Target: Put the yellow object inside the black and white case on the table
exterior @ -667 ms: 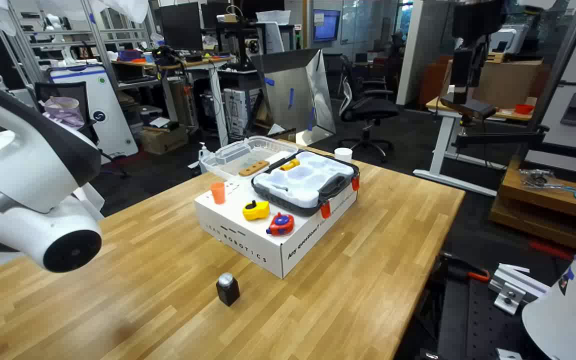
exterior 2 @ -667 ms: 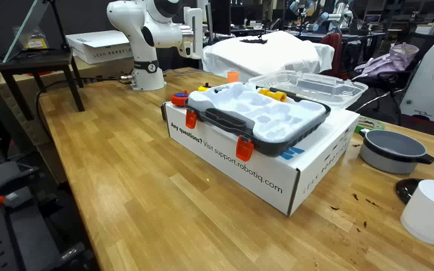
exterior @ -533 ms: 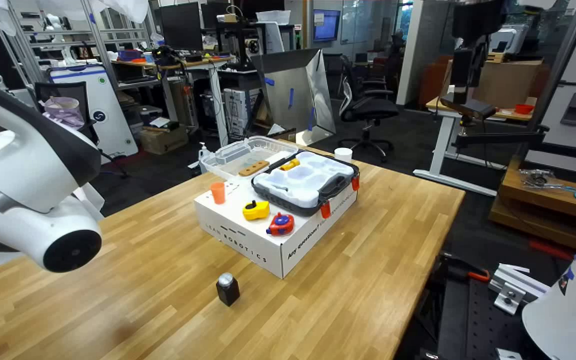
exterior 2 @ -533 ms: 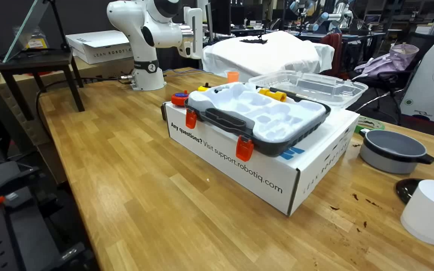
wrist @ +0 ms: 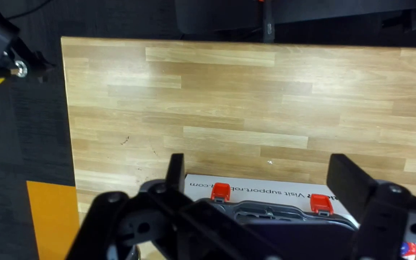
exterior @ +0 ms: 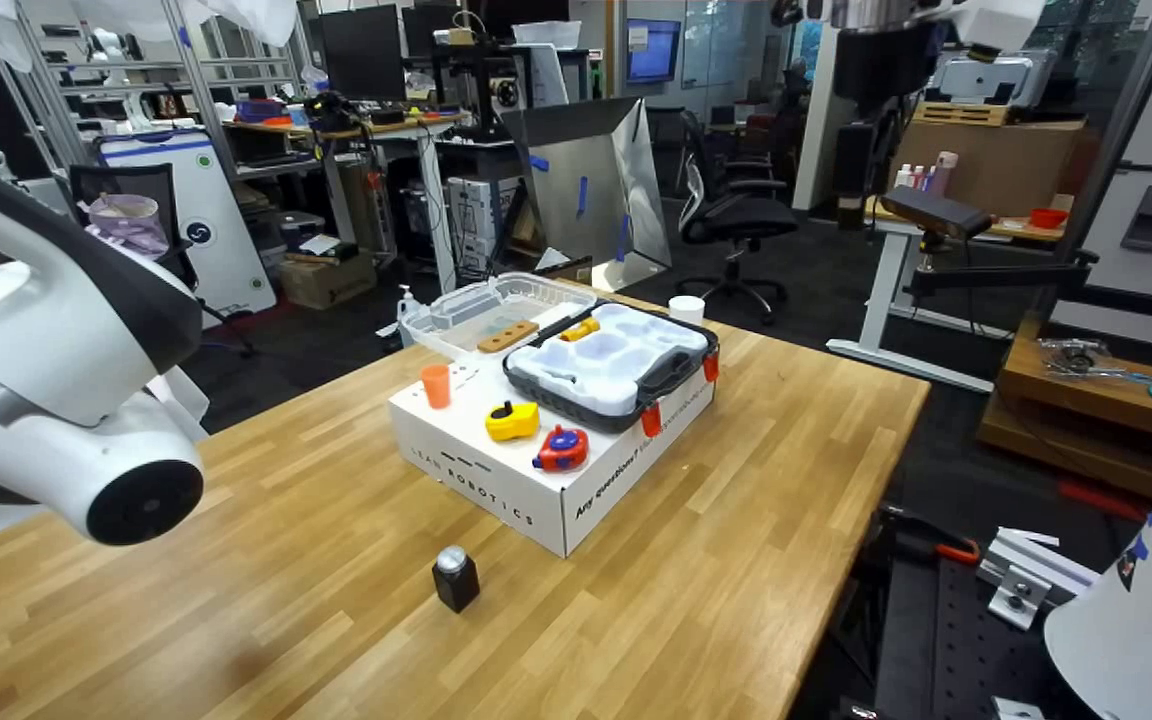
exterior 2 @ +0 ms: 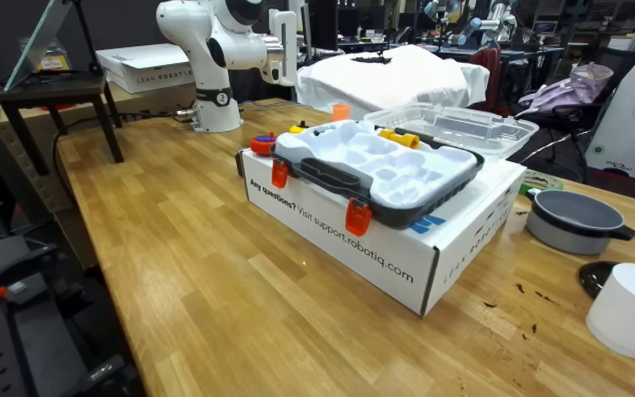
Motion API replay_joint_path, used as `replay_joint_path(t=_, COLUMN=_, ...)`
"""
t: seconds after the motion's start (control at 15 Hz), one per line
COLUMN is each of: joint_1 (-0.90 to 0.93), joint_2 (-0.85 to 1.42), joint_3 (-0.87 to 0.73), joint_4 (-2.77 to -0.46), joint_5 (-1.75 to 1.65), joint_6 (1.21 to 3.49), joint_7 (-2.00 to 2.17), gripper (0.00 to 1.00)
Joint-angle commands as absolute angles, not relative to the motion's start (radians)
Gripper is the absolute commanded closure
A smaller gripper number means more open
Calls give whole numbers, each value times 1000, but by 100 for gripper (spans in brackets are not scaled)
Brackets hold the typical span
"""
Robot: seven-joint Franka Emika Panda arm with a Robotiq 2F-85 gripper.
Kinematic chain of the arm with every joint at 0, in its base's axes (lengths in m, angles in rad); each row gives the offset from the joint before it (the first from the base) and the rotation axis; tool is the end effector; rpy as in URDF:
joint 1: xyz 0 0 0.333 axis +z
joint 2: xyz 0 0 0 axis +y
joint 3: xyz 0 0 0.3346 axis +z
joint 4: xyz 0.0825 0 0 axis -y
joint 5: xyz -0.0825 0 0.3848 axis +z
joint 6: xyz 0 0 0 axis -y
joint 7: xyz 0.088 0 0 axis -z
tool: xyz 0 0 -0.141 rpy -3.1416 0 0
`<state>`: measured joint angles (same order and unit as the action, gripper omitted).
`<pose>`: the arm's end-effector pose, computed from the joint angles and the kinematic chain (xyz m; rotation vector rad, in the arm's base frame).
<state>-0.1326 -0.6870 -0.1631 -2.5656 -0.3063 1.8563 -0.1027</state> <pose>0.3075 -0.1300 0.4617 2.9567 -0.0954 -0.0854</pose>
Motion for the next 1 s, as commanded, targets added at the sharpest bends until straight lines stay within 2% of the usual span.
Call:
replay_joint_path(t=0.0, joint_1=-122, joint_2=-564, joint_3=-125, joint_4=-2489, joint_5=-307, joint_6=1920, joint_7=-60, gripper=0)
replay_joint_path(t=0.07, joint_1=-126, joint_2=-623, joint_3=-131, joint_4=-2537, joint_5=-301, joint_6=1912, joint_7=-76, gripper=0)
replay_joint_path(t=0.93, joint_1=-76, joint_2=-507, joint_3=-96, joint_4=-2466, joint_5=-236, joint_6=1972, joint_7=-58, gripper=0)
